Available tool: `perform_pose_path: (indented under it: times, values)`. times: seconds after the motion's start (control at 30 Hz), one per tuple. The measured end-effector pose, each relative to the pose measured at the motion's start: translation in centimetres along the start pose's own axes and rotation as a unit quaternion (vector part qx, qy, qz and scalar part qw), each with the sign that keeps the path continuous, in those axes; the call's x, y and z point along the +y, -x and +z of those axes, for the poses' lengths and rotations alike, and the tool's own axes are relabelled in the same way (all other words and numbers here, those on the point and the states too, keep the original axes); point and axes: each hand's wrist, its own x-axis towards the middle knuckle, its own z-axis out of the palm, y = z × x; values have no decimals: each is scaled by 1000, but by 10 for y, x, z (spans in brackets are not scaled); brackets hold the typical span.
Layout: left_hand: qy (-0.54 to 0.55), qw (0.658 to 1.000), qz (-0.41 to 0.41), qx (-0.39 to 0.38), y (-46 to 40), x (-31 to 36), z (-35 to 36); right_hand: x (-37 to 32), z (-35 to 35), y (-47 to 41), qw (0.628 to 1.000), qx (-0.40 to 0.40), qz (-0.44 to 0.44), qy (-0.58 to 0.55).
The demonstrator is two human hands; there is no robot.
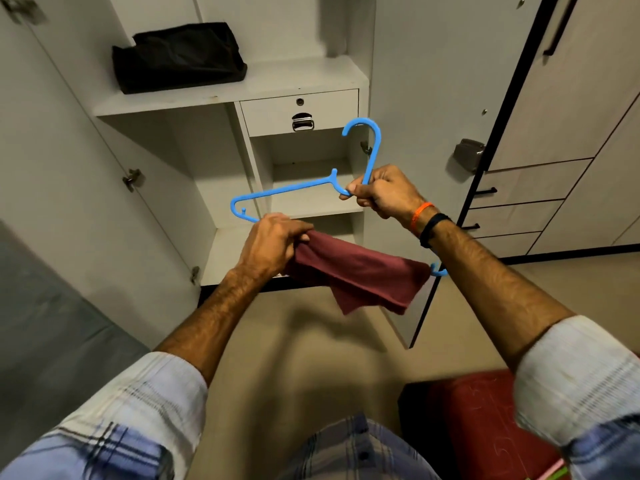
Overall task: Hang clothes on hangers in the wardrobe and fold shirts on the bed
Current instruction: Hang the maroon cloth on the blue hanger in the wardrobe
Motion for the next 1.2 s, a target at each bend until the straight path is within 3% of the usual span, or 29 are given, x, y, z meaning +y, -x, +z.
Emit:
perform_pose_path:
  times: [0.03, 0.1, 0.2, 0.3, 0.47, 0.67, 1.0, 1.2]
  values:
    - [-20, 998, 35, 55, 4, 0, 2, 0, -2, -1, 1000, 6, 1, -11]
    - [-47, 992, 86, 76, 8, -2, 4, 0, -7, -1, 1000, 12, 1, -20]
    - [-73, 996, 44, -14, 8, -7, 0, 1, -7, -3, 1000, 4, 3, 1]
    - [-31, 997, -12, -64, 3, -8, -1, 1, -4, -1, 1000, -3, 8, 25]
    - [10, 987, 3, -158, -12, 8, 2, -5, 1, 5, 1000, -13, 1, -4]
    - [70, 955, -51, -284, -26, 4, 1, -17, 4, 15, 998, -45, -28, 30]
    - [74, 947, -64, -305, -25, 5, 0, -18, 7, 19, 998, -41, -23, 36]
    - [13, 974, 8, -228, -18, 16, 8, -22, 6, 19, 999, -29, -21, 31]
